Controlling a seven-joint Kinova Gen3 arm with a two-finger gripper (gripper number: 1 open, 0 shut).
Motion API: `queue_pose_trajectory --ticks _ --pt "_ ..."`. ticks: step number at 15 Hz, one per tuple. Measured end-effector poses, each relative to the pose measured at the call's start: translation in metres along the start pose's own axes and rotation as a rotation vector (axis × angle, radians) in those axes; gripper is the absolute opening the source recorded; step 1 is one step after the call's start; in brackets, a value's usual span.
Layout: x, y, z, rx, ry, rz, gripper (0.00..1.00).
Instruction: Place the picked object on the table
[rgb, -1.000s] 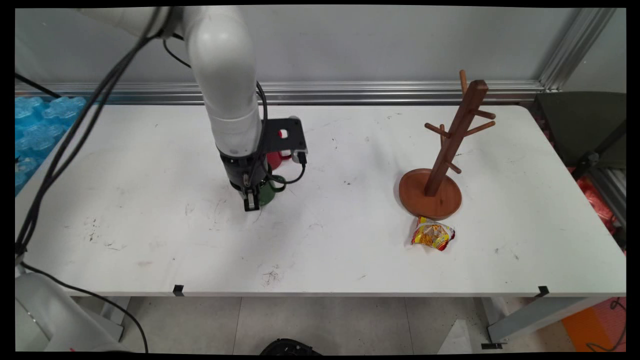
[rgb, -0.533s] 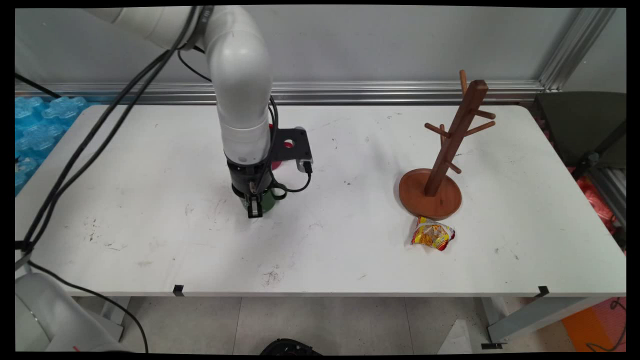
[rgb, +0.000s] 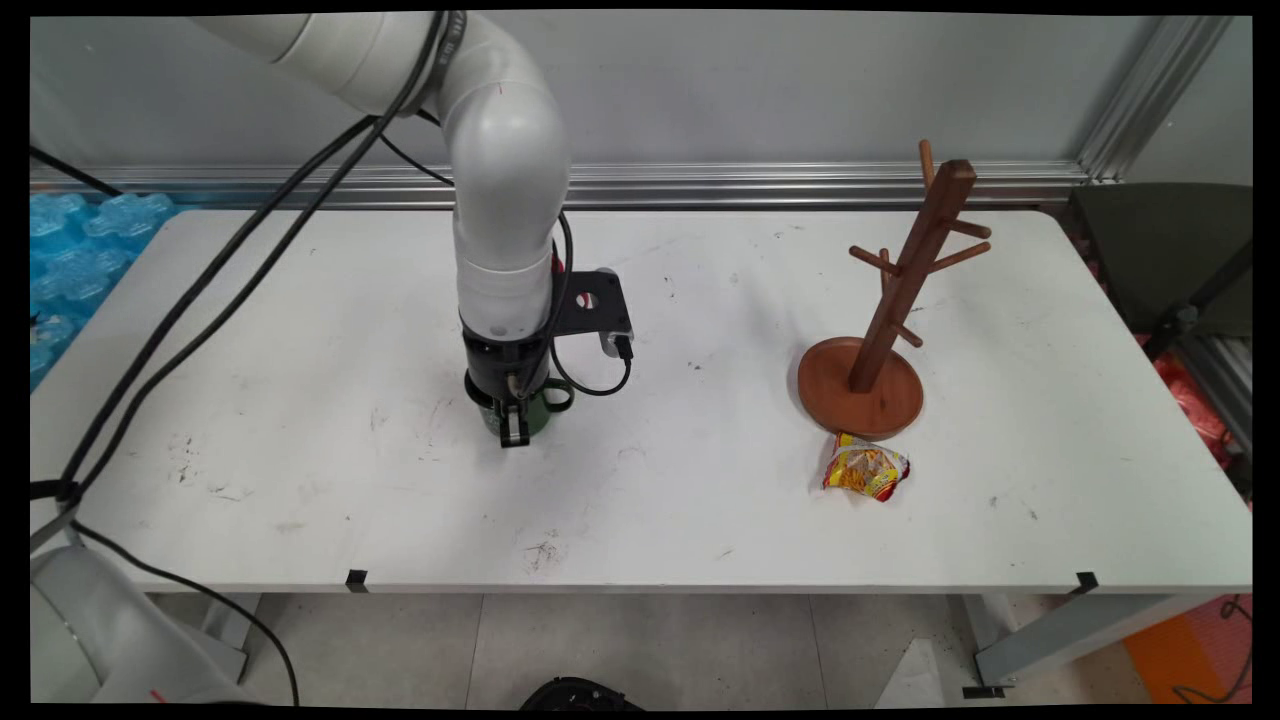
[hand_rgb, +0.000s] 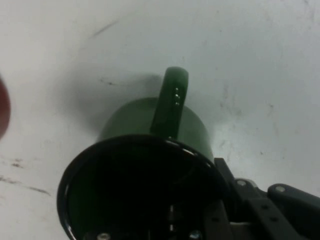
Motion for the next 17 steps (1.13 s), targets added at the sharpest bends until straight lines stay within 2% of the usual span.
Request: queue_pose_trajectory --ticks 7,8,17 --pt "0.0043 0.0010 0.0049 -0.016 -0.019 -0.020 0.00" --pt "0.0050 0.0010 0.0053 -0.018 -0.019 -0.021 1.00" --pt "0.0045 0.0022 -0.0011 -0.036 0.017 -0.012 1.00"
